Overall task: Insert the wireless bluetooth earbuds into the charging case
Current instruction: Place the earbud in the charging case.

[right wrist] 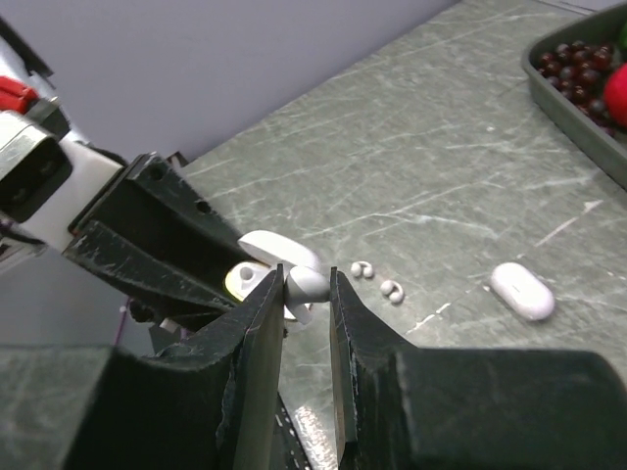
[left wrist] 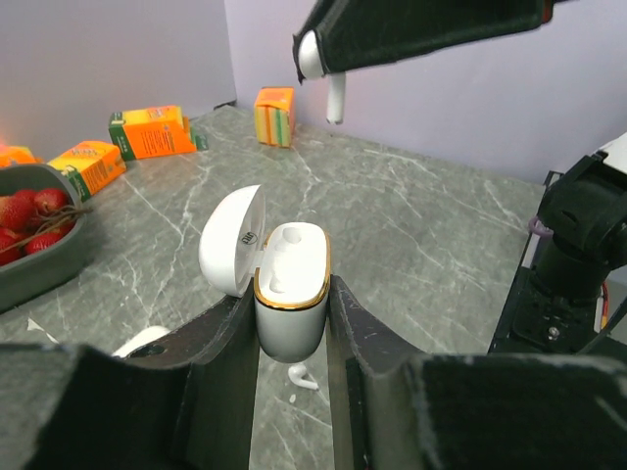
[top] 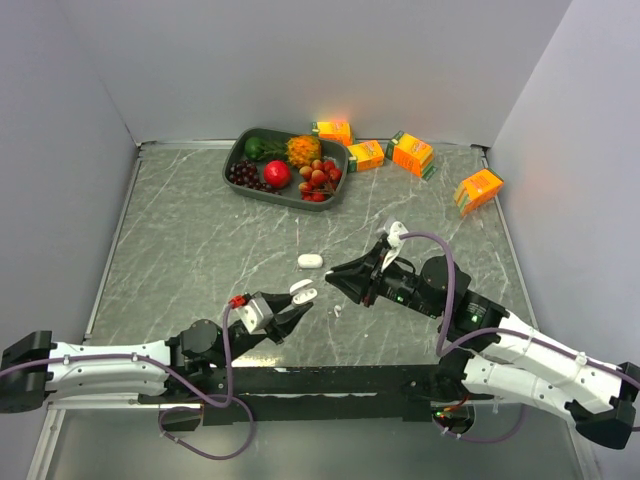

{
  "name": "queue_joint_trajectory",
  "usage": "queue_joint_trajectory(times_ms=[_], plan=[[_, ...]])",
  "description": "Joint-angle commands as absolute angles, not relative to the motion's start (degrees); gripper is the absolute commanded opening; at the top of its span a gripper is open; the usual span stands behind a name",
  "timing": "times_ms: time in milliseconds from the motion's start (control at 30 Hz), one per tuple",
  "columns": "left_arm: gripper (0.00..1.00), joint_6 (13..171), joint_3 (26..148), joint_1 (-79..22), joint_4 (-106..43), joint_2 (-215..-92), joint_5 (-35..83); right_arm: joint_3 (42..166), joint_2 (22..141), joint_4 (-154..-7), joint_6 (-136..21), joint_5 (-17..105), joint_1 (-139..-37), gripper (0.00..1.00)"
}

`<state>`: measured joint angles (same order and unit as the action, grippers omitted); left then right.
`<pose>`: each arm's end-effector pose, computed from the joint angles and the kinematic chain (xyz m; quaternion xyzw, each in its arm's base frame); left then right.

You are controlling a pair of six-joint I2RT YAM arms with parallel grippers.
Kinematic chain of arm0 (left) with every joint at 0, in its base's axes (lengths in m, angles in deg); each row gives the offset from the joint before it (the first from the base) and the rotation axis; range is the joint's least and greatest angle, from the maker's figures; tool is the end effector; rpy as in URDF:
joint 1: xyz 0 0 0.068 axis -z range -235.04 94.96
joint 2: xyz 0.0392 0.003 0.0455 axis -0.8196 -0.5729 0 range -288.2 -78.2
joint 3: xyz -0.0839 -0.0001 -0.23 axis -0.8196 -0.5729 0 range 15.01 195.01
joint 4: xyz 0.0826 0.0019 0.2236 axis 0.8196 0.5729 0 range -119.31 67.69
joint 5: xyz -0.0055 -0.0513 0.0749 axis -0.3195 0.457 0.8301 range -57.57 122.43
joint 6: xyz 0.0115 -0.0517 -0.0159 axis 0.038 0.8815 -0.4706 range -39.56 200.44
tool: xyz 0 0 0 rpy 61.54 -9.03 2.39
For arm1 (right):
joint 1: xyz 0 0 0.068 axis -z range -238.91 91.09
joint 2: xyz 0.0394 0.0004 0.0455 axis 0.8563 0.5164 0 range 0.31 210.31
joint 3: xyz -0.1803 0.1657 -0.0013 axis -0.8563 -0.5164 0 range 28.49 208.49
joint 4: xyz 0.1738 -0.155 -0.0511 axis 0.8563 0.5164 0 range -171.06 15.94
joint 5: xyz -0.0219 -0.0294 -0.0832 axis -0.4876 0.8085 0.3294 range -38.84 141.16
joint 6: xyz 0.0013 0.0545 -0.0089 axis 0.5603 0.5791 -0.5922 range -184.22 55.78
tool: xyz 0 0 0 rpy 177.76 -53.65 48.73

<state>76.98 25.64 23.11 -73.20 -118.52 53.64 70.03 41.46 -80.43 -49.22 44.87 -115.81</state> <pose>0.0477 -0.1613 0.2353 0.2846 0.5519 -0.3807 0.6852 0.0917 0.1482 0.3292 -0.2891 0.6468 0.4451 0.5476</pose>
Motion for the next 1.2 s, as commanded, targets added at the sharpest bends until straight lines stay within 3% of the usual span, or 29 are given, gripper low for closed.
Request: queue_joint_trajectory(times_ms=[0, 1167], plan=[[0.01, 76.1, 28.1, 23.4, -78.9, -118.9, 54.1, 69.7, 40.7, -85.5, -49.5, 44.7, -118.8, 0.25], [0.01, 82.3, 27.8, 23.3, -81.9, -118.3, 52.5, 67.7, 46.8, -91.5, -49.0, 55.5, -124.6, 0.21]])
